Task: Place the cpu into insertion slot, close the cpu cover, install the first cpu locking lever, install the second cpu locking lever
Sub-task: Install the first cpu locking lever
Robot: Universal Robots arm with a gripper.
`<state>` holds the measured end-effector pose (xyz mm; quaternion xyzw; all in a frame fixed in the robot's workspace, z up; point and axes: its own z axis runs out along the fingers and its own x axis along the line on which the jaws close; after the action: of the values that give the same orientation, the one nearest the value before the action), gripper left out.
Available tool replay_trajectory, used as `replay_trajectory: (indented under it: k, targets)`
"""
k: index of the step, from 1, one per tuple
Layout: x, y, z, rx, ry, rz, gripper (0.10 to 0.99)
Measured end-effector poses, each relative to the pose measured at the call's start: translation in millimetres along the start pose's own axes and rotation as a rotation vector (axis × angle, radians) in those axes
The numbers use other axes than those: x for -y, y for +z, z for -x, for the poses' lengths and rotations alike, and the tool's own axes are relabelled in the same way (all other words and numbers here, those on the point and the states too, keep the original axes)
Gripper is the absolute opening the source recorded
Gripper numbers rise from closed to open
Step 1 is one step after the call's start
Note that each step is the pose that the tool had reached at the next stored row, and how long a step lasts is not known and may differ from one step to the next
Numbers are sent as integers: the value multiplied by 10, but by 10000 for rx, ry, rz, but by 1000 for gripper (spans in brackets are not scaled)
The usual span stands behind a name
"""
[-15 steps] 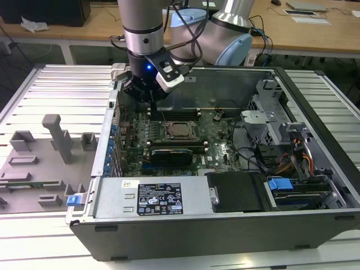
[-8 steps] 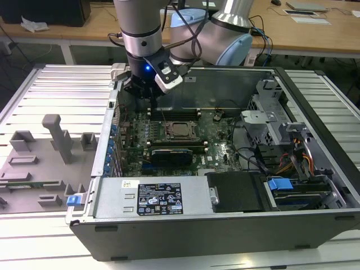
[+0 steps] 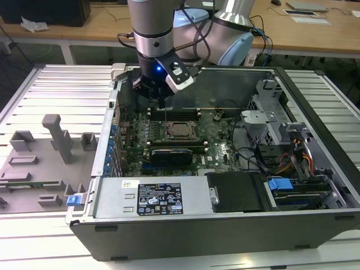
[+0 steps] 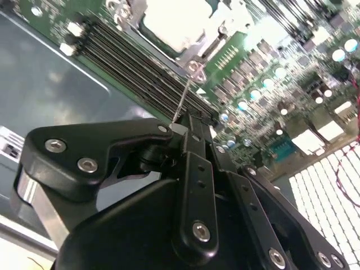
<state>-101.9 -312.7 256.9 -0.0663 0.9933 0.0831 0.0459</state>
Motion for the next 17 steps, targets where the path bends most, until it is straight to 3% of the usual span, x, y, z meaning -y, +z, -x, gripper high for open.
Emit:
replay_trajectory:
  k: [7,11,12,13,15,16,17]
  targets:
    - [82,18,288,-124,21,16,106]
    - [89,22,314,-122,21,16,106]
    - [89,26,313,-11,-1,1,106]
    - [89,28,307,207,-45,-31,106]
    - [88,29,299,507,-98,-70,106]
    - [88,29,293,743,-141,-99,106]
    - [87,30,289,901,-170,-119,106]
